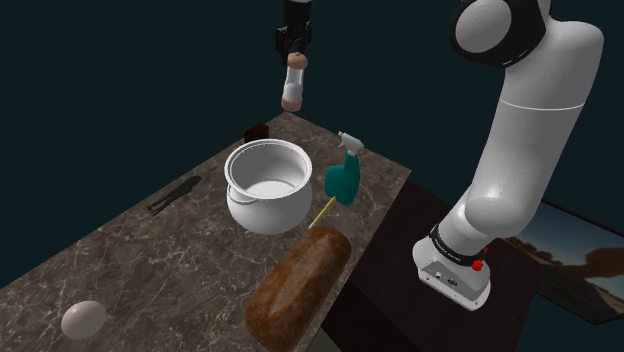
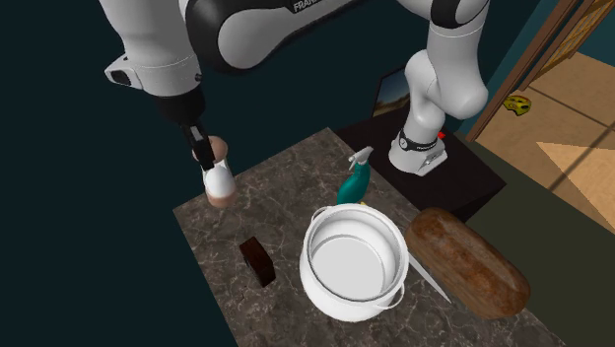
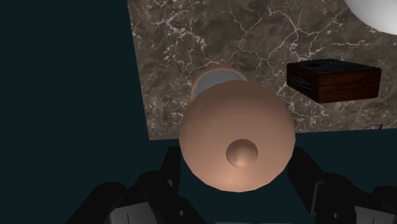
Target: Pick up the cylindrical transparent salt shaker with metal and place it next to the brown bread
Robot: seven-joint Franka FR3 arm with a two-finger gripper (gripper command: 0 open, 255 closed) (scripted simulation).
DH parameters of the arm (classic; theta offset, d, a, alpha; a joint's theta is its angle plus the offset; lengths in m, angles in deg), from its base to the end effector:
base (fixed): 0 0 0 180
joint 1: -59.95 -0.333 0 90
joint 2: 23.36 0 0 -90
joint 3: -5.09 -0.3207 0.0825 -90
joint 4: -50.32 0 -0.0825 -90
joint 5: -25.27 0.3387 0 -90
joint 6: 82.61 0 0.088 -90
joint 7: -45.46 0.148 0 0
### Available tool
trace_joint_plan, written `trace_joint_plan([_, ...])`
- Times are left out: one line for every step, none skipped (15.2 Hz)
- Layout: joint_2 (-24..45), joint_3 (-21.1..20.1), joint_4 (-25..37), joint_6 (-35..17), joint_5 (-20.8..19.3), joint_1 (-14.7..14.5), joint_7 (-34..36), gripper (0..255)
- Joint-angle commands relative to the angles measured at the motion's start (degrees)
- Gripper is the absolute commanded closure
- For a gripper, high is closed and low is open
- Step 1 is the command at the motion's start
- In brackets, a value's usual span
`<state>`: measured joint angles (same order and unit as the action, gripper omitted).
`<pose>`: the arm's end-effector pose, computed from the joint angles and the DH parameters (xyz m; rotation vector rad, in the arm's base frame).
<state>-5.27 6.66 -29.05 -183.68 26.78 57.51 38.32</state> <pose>0.6215 0.0152 0.5080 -3.1186 -0.2142 -0.1000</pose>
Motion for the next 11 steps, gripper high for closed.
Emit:
trace_joint_plan([0.0, 0.0, 1.5, 1.5, 0.0, -0.1, 0.1, 255])
trace_joint_plan([0.1, 0.0, 2.5, 2.4, 0.0, -0.1, 0.1, 255])
trace_joint_plan([0.3, 0.0, 3.5, 3.2, 0.0, 0.0, 0.2, 255])
trace_joint_plan([0.5, 0.0, 4.5, 4.1, 0.0, 0.0, 0.2, 255])
trace_joint_plan([0.7, 0.0, 5.6, 4.9, 0.0, 0.0, 0.2, 255])
trace_joint_plan([0.9, 0.0, 6.7, 5.8, 0.0, 0.0, 0.2, 255])
trace_joint_plan([1.1, 0.0, 7.9, 6.7, 0.0, 0.0, 0.2, 255])
trace_joint_plan([1.4, 0.0, 9.1, 7.7, 0.0, 0.0, 0.2, 255])
trace_joint_plan([1.7, 0.0, 10.3, 8.6, 0.0, 0.0, 0.2, 255])
trace_joint_plan([2.0, 0.0, 11.6, 9.5, 0.0, 0.0, 0.2, 255])
trace_joint_plan([2.4, 0.0, 12.9, 10.5, 0.0, 0.1, 0.3, 255])
